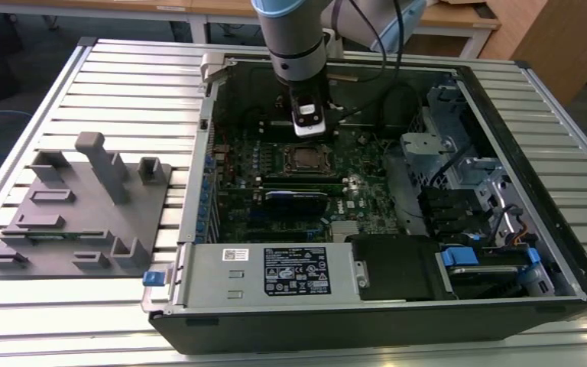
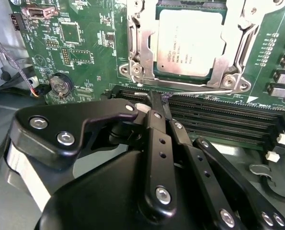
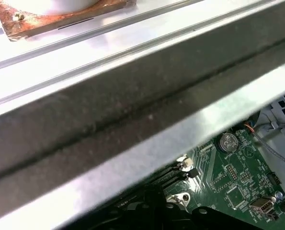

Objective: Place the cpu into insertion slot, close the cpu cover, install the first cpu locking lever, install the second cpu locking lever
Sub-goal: 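Install the first cpu locking lever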

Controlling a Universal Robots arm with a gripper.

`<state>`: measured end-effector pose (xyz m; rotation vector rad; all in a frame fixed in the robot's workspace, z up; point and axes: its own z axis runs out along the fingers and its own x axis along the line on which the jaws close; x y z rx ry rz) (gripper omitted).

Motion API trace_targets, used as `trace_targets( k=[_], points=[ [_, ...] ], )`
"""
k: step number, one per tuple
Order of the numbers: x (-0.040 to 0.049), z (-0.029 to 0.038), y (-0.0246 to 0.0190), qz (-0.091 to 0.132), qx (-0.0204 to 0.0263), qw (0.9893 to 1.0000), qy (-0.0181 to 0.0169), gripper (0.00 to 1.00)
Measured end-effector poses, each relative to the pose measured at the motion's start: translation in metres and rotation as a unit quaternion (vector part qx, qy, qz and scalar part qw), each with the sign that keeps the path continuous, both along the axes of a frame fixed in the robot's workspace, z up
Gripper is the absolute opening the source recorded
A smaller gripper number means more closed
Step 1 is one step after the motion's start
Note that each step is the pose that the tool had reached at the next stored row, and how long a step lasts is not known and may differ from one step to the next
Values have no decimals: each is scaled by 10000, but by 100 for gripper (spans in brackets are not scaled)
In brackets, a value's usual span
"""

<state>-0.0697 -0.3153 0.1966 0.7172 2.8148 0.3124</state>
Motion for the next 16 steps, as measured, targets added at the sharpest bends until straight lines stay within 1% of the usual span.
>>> trace_targets(
  k=[3,5,10,11,13,16],
  points=[
    [13,0,1,-12,-14,10000,0,10],
    [25,0,2,-19,-32,10000,0,10],
    [26,-1,3,-19,-37,10000,0,10],
    [28,-1,4,-18,-49,10000,0,10],
    [32,-1,3,-19,-90,10000,0,10],
    [37,-1,3,-22,-168,9999,0,10]
  ],
)
